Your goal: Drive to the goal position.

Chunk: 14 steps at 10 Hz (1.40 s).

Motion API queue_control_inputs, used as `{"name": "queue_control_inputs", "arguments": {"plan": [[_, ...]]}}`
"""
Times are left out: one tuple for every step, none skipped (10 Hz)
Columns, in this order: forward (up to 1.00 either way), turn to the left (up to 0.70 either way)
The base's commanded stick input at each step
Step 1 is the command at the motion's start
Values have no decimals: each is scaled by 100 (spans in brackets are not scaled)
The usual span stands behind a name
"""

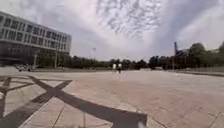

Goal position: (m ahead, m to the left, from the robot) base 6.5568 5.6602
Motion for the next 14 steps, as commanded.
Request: {"name": "queue_control_inputs", "arguments": {"plan": [[70, 14], [70, 14], [70, 14], [70, 14], [70, 14], [70, 14], [70, 14], [70, 14], [70, 14], [70, 14], [70, 14], [70, 14], [70, 14], [70, 14]]}}
